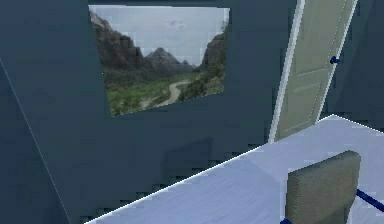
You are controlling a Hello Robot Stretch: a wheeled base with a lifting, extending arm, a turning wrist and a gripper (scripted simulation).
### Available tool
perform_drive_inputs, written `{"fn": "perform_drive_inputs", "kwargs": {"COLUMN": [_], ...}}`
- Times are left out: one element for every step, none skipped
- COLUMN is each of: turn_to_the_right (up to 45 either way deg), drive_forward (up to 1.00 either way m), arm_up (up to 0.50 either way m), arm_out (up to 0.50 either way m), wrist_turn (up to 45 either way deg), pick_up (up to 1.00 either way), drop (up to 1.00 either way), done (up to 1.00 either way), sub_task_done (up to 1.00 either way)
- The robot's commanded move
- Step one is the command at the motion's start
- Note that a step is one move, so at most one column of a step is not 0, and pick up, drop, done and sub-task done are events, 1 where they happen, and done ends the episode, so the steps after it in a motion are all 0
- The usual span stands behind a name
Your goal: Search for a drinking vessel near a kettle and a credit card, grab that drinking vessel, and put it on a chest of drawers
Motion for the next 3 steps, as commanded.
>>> {"fn": "perform_drive_inputs", "kwargs": {"turn_to_the_right": [0.0, 0.0, 0.0], "drive_forward": [0.00, 0.00, 0.00], "arm_up": [0.24, 0.00, 0.00], "arm_out": [0.00, 0.00, 0.00], "wrist_turn": [0.0, -45.0, -45.0], "pick_up": [0.00, 0.00, 0.00], "drop": [0.00, 0.00, 0.00], "done": [0.00, 0.00, 0.00], "sub_task_done": [0.00, 0.00, 0.00]}}
